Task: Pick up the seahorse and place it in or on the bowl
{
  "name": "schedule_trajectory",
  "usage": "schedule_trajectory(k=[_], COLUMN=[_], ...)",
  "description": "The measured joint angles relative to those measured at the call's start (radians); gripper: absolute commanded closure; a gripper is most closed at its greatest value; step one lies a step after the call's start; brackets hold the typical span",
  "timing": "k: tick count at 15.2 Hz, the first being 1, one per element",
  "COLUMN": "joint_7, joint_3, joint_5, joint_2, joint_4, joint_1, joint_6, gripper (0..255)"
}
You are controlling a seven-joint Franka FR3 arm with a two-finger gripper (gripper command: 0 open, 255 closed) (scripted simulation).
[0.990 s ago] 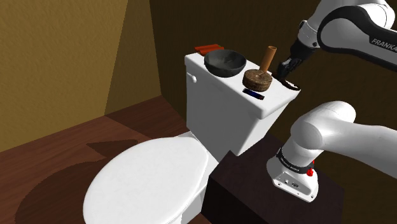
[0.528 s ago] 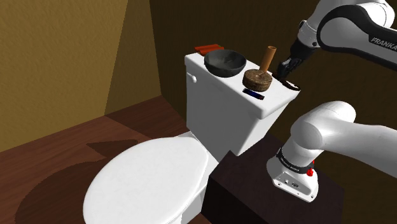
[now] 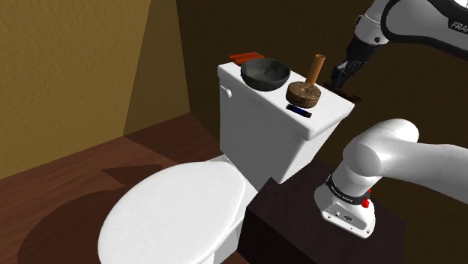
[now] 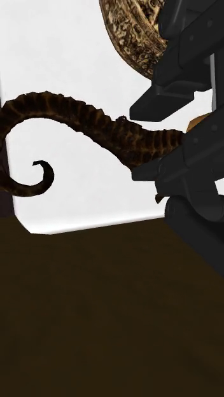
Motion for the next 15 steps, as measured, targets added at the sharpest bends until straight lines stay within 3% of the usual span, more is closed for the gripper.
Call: schedule_trajectory(k=[6,10,15], joint_7=[-0.02,-0.025,-0.027], joint_3=[0.006,0.013,0.031], joint_5=[0.041,0.033,0.028], joint_2=[0.041,0.091,0.114], joint_4=[0.085,0.15,0.239], joint_1=[-0.006,-0.01,-0.007], joint_6=[-0.053,-0.117,-0.12], gripper=[255,255,255])
